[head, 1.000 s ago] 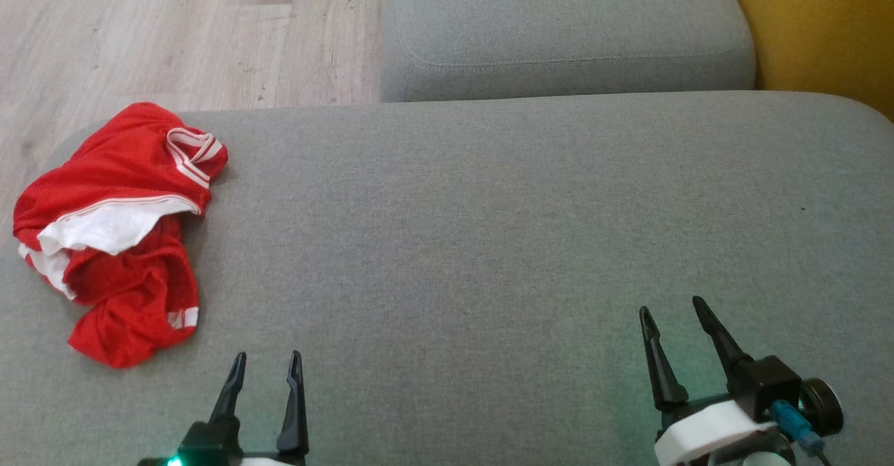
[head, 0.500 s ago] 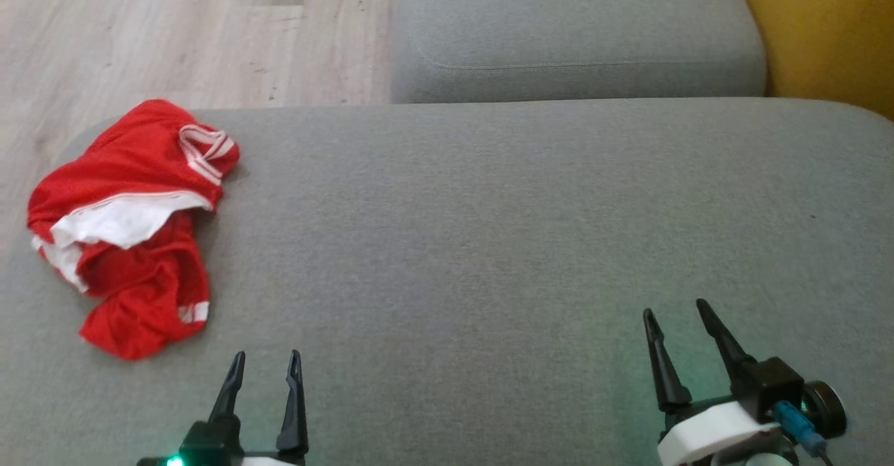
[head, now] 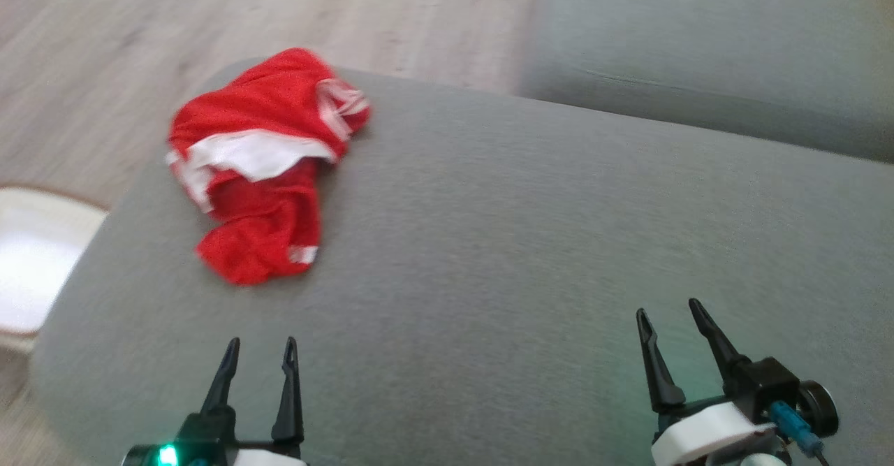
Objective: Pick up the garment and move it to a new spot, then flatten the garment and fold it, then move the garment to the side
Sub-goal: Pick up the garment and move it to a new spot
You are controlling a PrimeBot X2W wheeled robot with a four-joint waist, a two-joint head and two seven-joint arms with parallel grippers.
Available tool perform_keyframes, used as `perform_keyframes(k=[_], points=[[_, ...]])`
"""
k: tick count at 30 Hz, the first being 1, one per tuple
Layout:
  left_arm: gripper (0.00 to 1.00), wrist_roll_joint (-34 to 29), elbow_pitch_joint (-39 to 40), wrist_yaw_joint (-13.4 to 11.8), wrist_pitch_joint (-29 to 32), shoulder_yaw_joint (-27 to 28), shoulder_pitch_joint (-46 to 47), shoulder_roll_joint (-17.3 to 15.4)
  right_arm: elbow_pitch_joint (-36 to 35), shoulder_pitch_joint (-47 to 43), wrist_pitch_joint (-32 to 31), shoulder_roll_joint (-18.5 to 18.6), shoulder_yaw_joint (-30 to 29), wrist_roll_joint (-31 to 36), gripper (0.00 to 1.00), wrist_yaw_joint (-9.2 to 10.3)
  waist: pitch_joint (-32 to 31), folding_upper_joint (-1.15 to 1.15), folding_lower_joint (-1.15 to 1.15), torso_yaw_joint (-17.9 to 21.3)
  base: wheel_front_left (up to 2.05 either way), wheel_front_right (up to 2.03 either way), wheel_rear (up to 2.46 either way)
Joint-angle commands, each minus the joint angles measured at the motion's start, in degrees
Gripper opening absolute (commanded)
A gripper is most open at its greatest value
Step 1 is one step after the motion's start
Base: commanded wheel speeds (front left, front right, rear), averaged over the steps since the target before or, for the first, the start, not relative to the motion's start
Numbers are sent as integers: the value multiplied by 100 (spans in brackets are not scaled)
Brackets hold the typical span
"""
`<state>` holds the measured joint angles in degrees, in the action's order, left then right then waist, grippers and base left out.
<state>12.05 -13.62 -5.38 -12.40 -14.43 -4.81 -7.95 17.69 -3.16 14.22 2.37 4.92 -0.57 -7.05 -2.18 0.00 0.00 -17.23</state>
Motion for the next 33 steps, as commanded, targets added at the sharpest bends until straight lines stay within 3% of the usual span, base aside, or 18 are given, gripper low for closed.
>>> perform_keyframes(k=[1,4,9,23,27,33], points=[[100,-20,208,-34,-11,211,288,-66,-164,204,78,51,157,-40,100,-44,11,0,0,-453,0,0,0],[100,1,238,-50,16,212,258,-101,-146,238,78,51,220,-73,100,-44,21,0,0,-760,0,0,0],[100,38,278,-82,15,224,202,-125,-111,282,78,51,293,-84,100,-44,45,0,0,-883,0,0,0],[100,83,846,-264,81,547,311,-473,-164,218,78,51,195,143,100,-44,168,0,0,-436,0,0,0],[100,6,1404,-275,354,652,653,-731,-225,240,78,51,177,227,100,-44,289,0,0,-277,0,0,0],[100,-52,1978,0,1019,918,1579,-1460,-353,388,71,51,183,400,100,-44,632,0,0,-58,0,0,0]])
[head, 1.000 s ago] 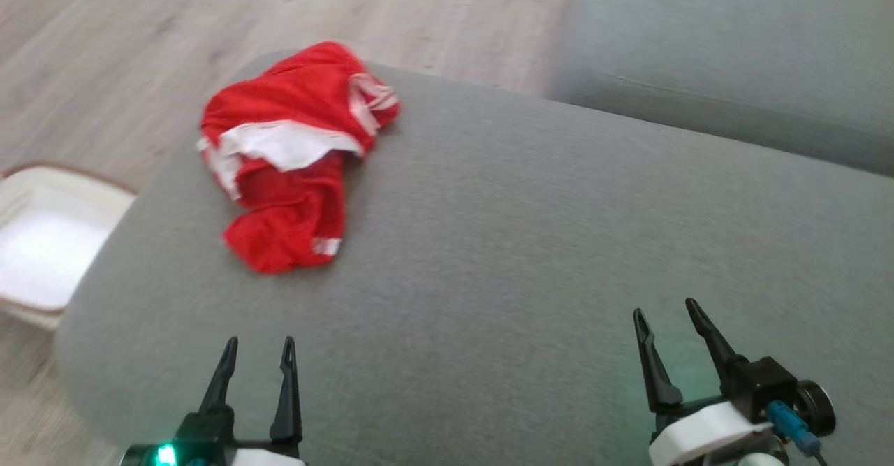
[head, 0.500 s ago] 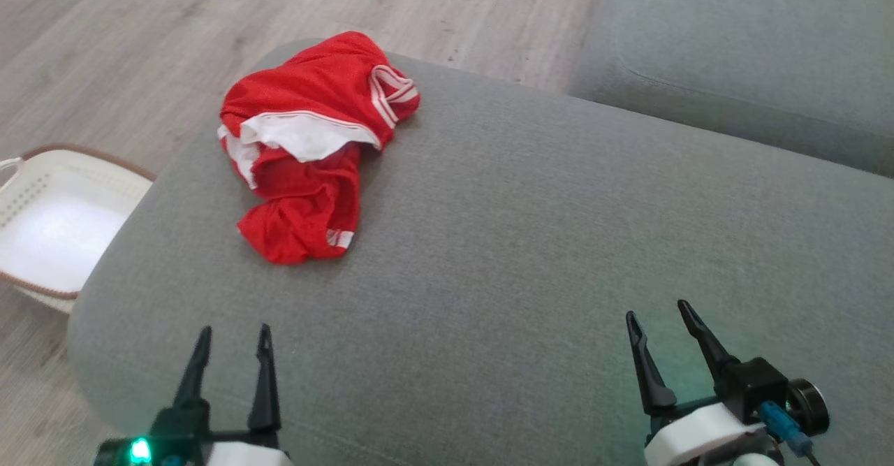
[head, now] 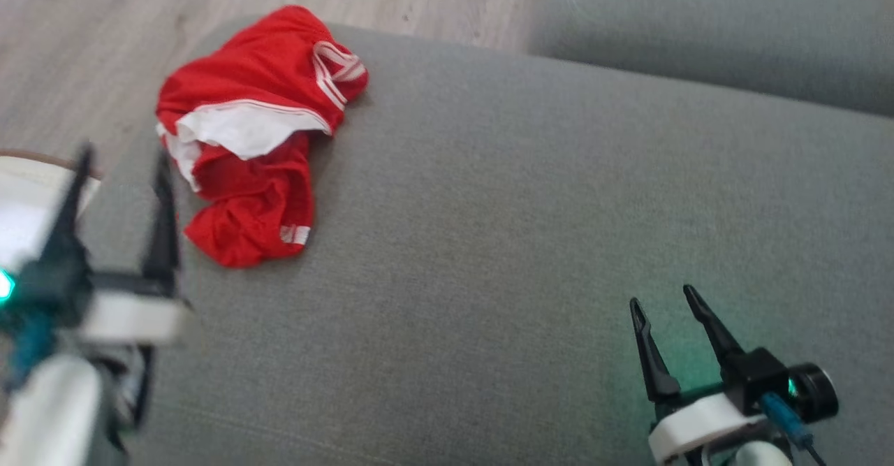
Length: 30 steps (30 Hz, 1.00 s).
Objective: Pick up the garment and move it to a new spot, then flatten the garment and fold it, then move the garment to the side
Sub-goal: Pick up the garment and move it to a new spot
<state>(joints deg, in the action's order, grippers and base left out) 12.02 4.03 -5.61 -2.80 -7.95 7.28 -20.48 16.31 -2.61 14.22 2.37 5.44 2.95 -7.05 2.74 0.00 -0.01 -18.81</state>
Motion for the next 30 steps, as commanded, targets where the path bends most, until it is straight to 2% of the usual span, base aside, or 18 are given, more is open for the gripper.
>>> perform_keyframes(k=[1,5,10,16,27,28,30], points=[[100,-30,236,87,212,311,535,-326,-252,379,57,51,132,86,100,-44,238,0,1,141,0,0,0],[100,59,-102,376,728,407,1195,-753,-430,639,-40,51,134,282,100,-44,643,0,1,295,0,0,0],[100,256,-1135,795,1368,370,1792,-1132,-711,1073,-177,51,197,531,100,-44,1241,0,1,503,0,0,0],[100,656,-2192,1052,2107,260,2149,-1184,-963,1412,-317,51,192,760,100,-44,1839,0,1,597,0,0,0],[100,949,-3462,1124,2395,179,2773,-1063,-1293,1600,-519,51,266,943,100,-44,2493,0,1,812,0,0,0],[91,968,-3565,1100,2448,184,2815,-1052,-1309,1602,-525,51,254,944,100,-44,2507,0,1,823,0,0,0],[37,992,-3720,1045,2501,198,2879,-1038,-1330,1597,-523,51,216,939,100,-44,2515,0,1,837,0,0,0]])
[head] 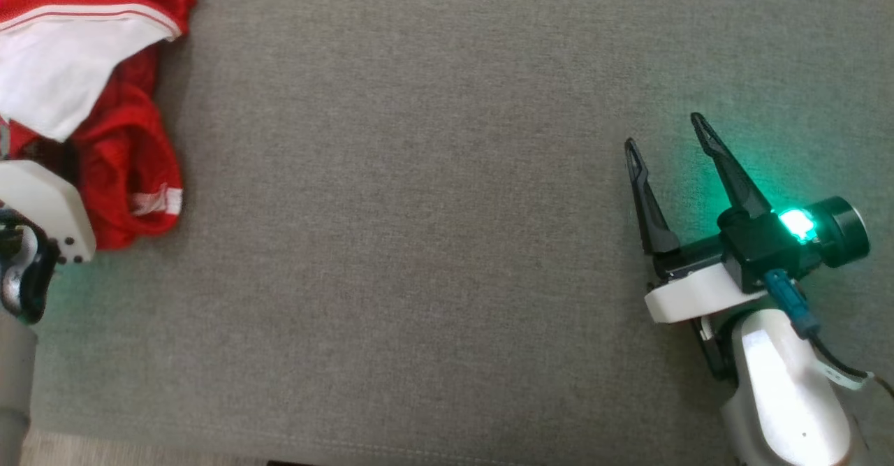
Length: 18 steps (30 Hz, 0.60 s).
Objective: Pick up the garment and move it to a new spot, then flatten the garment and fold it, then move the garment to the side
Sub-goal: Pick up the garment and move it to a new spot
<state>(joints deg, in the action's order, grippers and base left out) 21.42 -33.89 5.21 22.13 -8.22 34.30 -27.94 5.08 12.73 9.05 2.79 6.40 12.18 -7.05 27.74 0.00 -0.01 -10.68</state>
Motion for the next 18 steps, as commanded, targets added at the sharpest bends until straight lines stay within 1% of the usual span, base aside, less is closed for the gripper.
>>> perform_keyframes(k=[1,2,7,13,18], points=[[13,58,23,-49,6,226,190,-291,-209,59,-1,9,97,11,100,-44,10,0,1,27,0,0,0],[0,47,-12,-69,-15,224,201,-301,-206,53,8,9,71,4,100,-44,-8,0,1,22,0,0,0],[0,32,-6,-69,-192,234,226,-379,-155,30,66,9,-17,-63,100,-44,-157,0,1,-32,0,0,0],[0,-119,348,-82,-440,249,322,-717,91,-17,213,9,-25,-271,100,-44,-672,0,1,-145,0,0,0],[0,-186,926,-25,-338,223,489,-1023,323,-107,330,9,-48,-492,100,-44,-1194,0,1,-148,0,0,0]])
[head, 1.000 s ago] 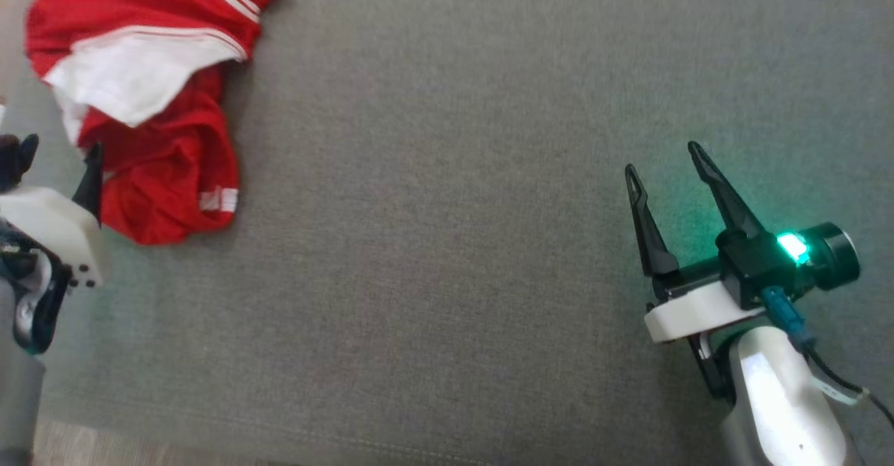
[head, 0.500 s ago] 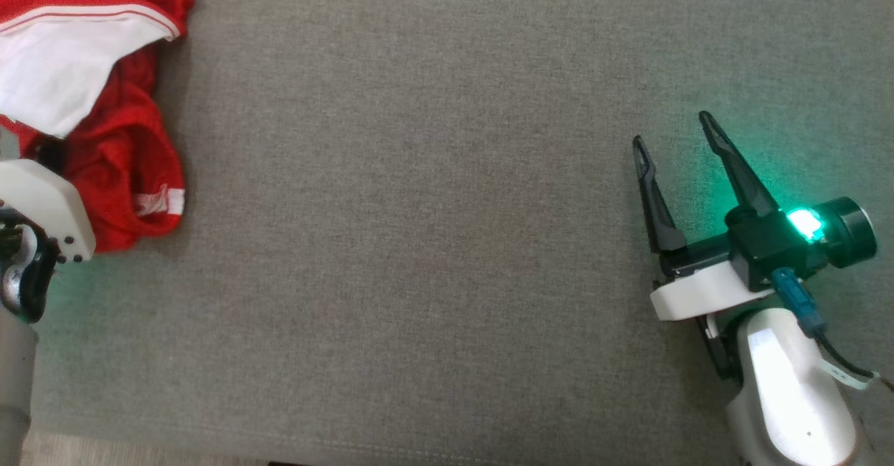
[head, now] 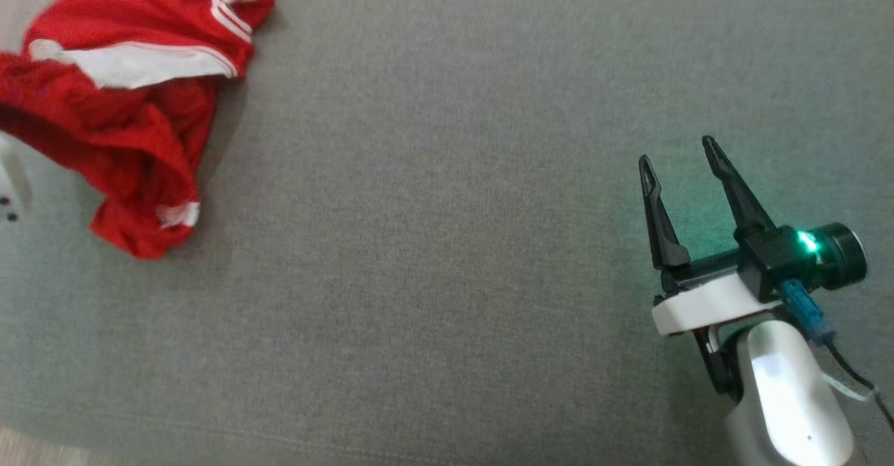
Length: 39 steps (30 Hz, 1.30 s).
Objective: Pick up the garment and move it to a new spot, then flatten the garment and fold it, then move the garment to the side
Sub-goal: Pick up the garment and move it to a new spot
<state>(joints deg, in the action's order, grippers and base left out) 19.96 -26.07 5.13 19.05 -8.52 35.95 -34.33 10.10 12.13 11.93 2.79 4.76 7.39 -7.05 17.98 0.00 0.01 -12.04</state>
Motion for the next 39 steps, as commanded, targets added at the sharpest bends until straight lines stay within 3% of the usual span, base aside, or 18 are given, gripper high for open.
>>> perform_keyframes(k=[1,7,12,17,23,29,34,39], points=[[0,-58,272,8,26,220,361,-450,-139,-73,63,9,102,-58,100,-44,-309,0,-1,0,0,0,0],[0,-60,1024,114,306,-25,535,-611,74,-294,168,9,8,-264,100,-44,-824,0,-1,115,0,0,0],[0,-33,1609,144,384,-293,556,-454,176,-483,222,9,-92,-381,100,-44,-1151,0,-1,211,0,0,0],[0,-128,2118,162,360,-755,841,-54,259,-567,258,9,-41,-490,100,-44,-1517,0,-1,538,0,0,0],[0,-84,2307,199,276,-1498,1516,789,310,-529,280,9,170,-677,100,-44,-1679,0,-1,1202,0,0,0],[0,308,2316,111,121,-1615,1950,1600,258,-454,290,9,158,-717,100,-44,-1479,0,-1,1730,0,0,0],[0,682,2135,21,241,-1579,1806,1890,219,-390,296,9,53,-720,100,-44,-1196,0,-1,1965,0,0,0],[0,785,1470,-11,242,-1604,1268,1744,155,-234,301,9,14,-742,100,-44,-722,0,-1,2210,0,0,0]])
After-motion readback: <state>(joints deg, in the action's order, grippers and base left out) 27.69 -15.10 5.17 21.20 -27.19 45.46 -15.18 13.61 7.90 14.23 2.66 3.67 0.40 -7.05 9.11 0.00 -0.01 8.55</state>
